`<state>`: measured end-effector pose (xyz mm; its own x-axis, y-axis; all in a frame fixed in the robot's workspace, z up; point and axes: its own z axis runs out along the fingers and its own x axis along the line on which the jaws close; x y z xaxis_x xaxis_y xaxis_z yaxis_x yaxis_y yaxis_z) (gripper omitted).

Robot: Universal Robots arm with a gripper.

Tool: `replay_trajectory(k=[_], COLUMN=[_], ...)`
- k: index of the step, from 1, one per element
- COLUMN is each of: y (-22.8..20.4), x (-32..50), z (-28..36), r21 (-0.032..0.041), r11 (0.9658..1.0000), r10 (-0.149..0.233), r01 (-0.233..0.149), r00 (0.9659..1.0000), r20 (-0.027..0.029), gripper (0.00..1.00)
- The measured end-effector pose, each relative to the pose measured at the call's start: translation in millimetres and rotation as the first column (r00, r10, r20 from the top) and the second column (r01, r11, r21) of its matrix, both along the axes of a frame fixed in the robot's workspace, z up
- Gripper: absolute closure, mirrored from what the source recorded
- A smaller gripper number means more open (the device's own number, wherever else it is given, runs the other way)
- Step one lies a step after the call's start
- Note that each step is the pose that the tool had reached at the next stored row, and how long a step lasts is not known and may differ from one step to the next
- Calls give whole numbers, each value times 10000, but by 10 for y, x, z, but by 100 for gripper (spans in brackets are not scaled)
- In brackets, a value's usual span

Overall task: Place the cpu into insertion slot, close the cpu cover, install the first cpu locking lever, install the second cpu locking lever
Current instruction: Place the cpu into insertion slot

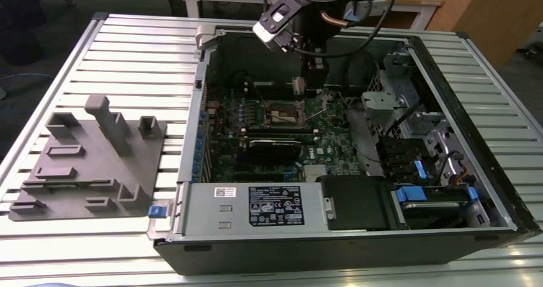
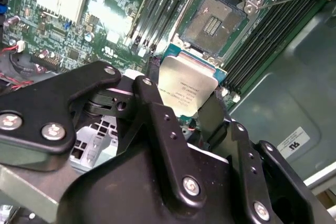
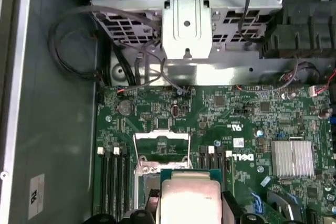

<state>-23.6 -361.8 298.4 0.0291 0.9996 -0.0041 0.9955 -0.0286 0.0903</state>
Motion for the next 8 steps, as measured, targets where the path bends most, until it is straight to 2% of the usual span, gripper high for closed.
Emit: replay_trajectory(k=[3,8], y=[0,0], x=[-31,-130], z=[-48,-140], r21=[-1,1], r11=[10000,10000], r10=[5,17], r01=[-5,-17], r00=[10000,10000], r20=[-15,-31], gripper=[46,46])
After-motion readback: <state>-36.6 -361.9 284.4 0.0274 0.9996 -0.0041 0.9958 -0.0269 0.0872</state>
